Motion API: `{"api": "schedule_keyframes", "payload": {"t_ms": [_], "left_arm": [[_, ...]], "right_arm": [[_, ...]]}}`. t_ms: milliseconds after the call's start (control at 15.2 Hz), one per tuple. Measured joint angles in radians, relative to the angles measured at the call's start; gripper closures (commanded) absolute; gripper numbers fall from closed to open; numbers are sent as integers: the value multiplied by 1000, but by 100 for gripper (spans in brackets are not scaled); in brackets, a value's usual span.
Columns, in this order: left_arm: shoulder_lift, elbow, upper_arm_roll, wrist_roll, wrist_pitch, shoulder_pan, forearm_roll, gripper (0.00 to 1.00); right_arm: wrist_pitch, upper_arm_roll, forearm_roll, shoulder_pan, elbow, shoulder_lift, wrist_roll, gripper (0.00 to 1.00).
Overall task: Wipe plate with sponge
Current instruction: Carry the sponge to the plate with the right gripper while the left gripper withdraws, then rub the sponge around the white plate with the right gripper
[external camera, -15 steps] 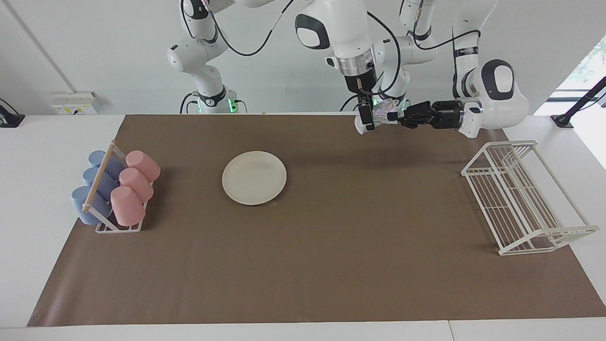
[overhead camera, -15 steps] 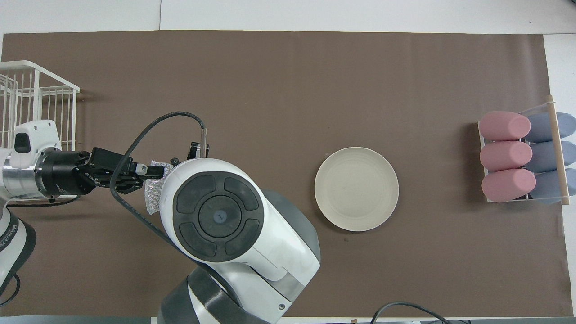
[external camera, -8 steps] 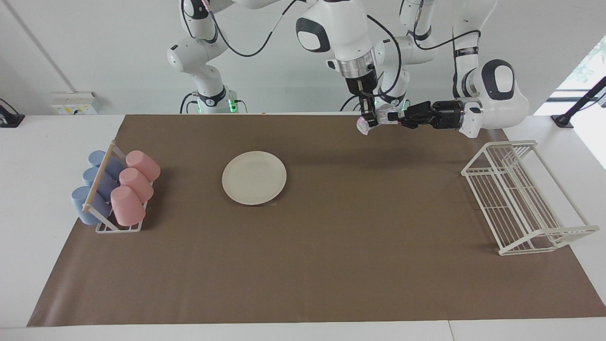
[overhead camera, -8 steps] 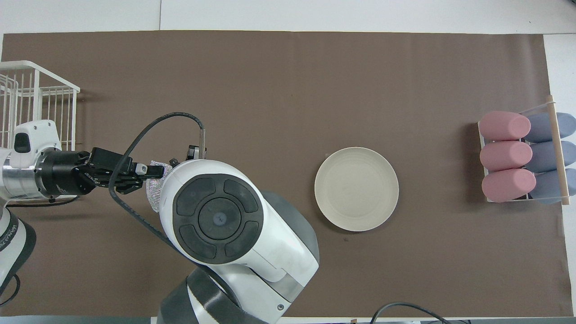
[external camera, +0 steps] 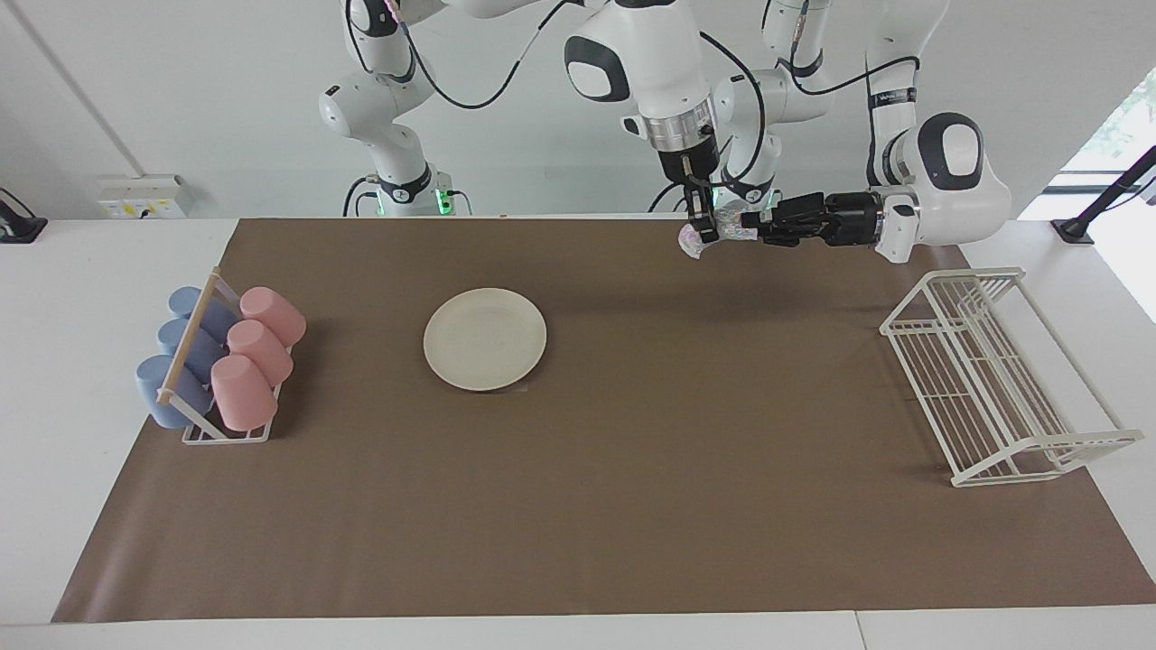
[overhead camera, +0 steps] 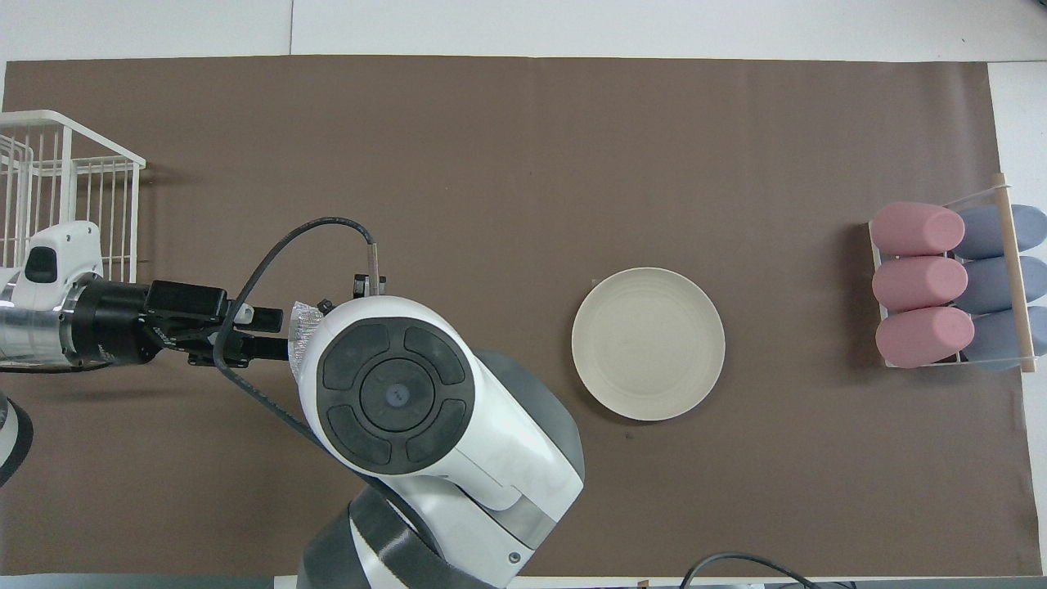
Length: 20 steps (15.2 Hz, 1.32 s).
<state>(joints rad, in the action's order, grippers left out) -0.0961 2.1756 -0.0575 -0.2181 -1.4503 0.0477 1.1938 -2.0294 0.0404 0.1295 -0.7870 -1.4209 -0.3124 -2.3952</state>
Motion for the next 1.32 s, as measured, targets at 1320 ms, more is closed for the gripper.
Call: {"api": "schedule_keyframes", "payload": {"t_ms": [1320], "left_arm": [[-5,-153,11,64,-266,49,-694,0]], "right_arm": [[-126,-10,12,477,-726,251,1126,100]]}}
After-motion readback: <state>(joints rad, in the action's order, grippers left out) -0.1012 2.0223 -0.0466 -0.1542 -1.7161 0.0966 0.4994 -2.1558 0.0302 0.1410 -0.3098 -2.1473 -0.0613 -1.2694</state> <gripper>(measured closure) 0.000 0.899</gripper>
